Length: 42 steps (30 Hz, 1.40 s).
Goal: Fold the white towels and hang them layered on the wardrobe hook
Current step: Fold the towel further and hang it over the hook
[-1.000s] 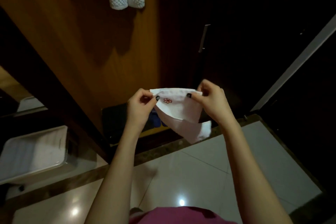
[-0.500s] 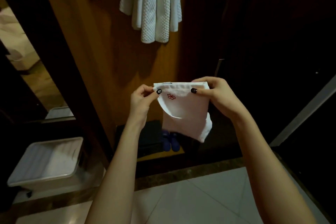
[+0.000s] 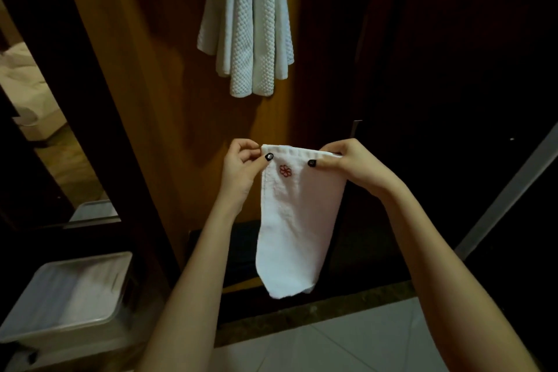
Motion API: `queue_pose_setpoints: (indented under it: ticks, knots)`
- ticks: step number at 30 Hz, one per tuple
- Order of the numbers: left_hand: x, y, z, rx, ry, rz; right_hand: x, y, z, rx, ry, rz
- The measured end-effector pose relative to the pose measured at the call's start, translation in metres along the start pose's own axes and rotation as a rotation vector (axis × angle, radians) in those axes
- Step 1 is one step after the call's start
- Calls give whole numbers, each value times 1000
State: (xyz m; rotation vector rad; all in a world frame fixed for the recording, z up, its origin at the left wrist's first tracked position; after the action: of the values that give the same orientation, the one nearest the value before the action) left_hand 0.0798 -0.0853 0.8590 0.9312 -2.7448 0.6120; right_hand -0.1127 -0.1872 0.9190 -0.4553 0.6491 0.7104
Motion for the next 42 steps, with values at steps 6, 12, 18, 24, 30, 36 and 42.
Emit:
queue_pose_setpoints:
  ticks: [6,12,18,24,30,36,42]
  knots:
    - [11,25,50,-232,-256,-38,10,-16,7,33,-84,-178]
    - [9,90,133,-638,-118,-255,13,-30,-2,152,-239,-452]
    - [20,102,171,-808,201,-418,22,-41,-6,185,-464,-526]
    - [47,102,169,-924,550,-482,28,-42,-14,197,-478,-527]
    - [43,97,167,-835,492,-586,29,-32,-26,212,-454,-539]
    - [23,98,162,-783,623,-623,25,-24,-34,203,-444,-589]
    - [-12,100,162,-616,778,-601,16,-23,-46,246,-491,-643]
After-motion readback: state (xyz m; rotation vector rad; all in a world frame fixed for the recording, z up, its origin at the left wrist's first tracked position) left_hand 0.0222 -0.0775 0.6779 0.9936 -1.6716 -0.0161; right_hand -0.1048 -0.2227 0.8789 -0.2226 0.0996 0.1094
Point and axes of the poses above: each hand's wrist, its own y-axis away from the middle knuckle, its own x-axis out of the palm, z = x × y, the point moved 2 cm from there along -y, towards the middle knuckle, and after that the axes turned 9 degrees about y, right-handed, at the moved point
